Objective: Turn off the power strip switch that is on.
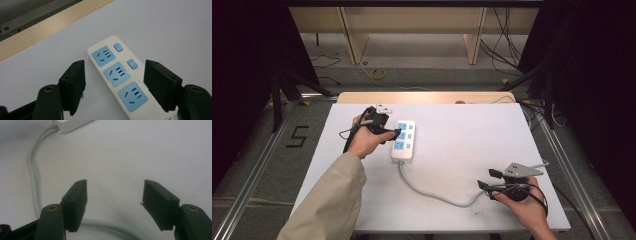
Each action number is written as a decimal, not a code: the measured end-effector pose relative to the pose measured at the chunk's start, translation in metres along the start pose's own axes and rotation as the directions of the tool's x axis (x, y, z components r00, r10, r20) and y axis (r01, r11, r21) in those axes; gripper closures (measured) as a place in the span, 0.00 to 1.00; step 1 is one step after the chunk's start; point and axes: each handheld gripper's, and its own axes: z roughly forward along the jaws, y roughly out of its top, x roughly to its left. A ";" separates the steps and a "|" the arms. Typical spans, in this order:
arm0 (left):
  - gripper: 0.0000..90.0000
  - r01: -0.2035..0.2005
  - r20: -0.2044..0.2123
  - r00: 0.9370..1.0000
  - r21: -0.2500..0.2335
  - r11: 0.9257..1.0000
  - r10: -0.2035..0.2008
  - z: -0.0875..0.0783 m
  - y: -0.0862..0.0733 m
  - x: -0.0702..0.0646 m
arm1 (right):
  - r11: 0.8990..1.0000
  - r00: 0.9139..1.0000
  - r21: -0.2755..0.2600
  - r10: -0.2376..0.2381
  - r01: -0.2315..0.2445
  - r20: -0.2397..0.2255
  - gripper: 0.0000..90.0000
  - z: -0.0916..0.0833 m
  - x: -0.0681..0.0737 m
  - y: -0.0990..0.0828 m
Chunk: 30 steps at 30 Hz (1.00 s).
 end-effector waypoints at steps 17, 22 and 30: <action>0.33 -0.003 -0.008 1.000 -0.036 0.999 0.003 -0.031 -0.056 -0.007 | 1.000 1.000 0.002 -0.003 0.003 0.000 0.42 0.000 0.000 0.000; 0.33 -0.004 -0.004 1.000 -0.042 0.999 0.004 -0.039 -0.081 -0.015 | 1.000 1.000 0.003 -0.003 0.003 -0.001 0.42 0.000 0.000 0.000; 0.32 -0.002 0.000 1.000 -0.045 0.999 0.002 -0.043 -0.124 -0.028 | 1.000 1.000 0.002 -0.006 0.006 0.004 0.42 -0.001 0.001 0.001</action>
